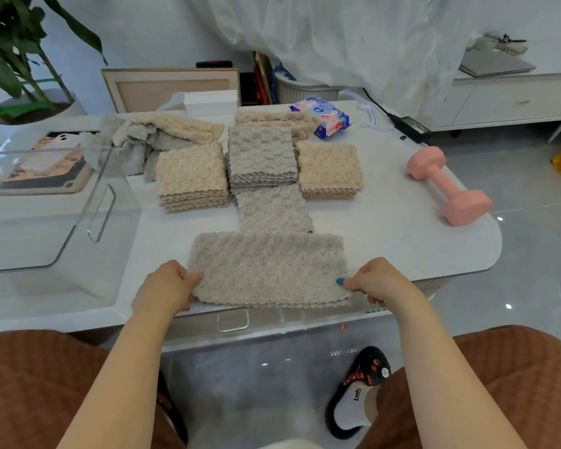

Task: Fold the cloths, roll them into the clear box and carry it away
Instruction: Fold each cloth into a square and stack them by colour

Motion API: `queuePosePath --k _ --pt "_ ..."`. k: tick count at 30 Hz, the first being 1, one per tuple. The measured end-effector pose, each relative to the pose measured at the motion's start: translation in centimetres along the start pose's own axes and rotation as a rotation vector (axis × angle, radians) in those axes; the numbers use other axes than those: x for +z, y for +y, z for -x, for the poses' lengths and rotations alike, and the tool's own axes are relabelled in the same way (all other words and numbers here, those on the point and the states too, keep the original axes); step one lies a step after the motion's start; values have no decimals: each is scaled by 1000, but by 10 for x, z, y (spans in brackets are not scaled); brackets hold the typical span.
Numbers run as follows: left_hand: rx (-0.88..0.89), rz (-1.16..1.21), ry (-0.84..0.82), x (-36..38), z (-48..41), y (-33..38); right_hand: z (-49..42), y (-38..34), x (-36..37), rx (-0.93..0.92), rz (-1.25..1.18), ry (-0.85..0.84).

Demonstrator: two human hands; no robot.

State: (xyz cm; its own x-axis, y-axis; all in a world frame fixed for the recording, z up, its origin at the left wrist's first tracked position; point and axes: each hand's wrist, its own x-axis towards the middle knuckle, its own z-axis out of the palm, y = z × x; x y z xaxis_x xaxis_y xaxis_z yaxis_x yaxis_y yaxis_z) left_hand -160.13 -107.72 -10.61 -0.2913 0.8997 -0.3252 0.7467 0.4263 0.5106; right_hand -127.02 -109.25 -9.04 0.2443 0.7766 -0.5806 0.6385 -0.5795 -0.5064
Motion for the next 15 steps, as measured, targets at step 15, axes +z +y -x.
queuePosePath --k 15 --pt "93 63 215 11 13 7 17 6 19 -107 -232 -208"
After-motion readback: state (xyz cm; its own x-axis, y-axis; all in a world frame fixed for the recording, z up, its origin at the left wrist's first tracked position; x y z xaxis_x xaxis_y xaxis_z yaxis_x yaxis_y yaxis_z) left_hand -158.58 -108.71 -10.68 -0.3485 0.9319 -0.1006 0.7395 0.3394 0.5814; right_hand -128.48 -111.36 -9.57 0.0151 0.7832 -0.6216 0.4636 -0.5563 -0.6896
